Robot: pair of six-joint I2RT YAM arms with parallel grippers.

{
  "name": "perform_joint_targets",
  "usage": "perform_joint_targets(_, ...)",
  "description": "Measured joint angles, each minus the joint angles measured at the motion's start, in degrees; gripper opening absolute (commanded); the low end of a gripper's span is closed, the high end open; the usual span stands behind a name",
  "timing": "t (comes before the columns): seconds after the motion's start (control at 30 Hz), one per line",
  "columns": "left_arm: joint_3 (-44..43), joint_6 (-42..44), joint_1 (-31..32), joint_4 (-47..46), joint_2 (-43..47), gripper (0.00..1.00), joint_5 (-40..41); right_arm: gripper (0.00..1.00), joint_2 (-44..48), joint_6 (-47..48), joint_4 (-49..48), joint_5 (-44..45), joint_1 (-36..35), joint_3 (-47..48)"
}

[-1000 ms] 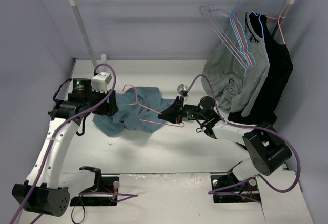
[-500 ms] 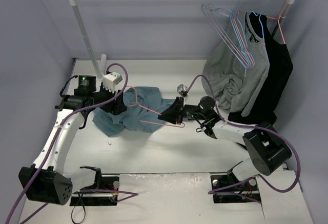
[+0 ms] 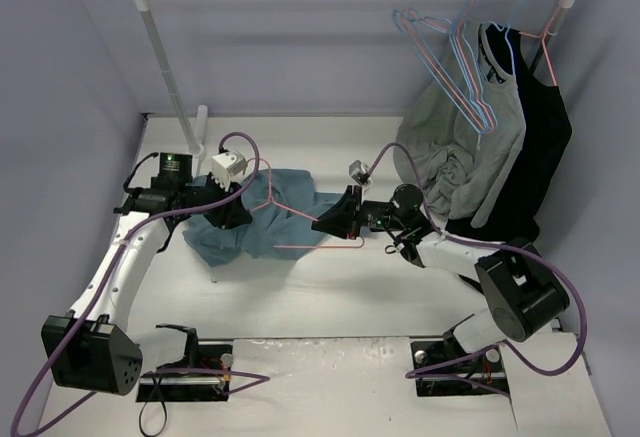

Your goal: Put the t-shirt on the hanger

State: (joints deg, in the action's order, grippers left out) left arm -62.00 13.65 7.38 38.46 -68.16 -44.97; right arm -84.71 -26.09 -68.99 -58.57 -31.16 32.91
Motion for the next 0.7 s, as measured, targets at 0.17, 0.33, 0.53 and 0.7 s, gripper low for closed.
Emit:
perform_joint_targets(0.17,0.0,0.5,0.0,-1.0,0.0,0.19,-2.8,0.0,0.0,-0.6,0.4,-1.0,1.6,0.3)
perform_joint_targets(0.33,0.0,0.0,-0.4,-1.7,0.5,0.21,-4.7,0.0,0.3,-0.5,0.5,-2.0,2.2,1.0)
perform_joint_targets(0.53,-0.1,-1.4,-0.8,-2.5,1.7,0.25,-7.3,0.0,1.1,-0.5,0.5,-3.2,2.5,1.6)
perform_joint_targets(0.7,-1.0,-3.3,-1.0,-3.1,1.7,0.27,-9.8,0.0,1.2,-0.5,0.5,-4.0,2.6,2.6)
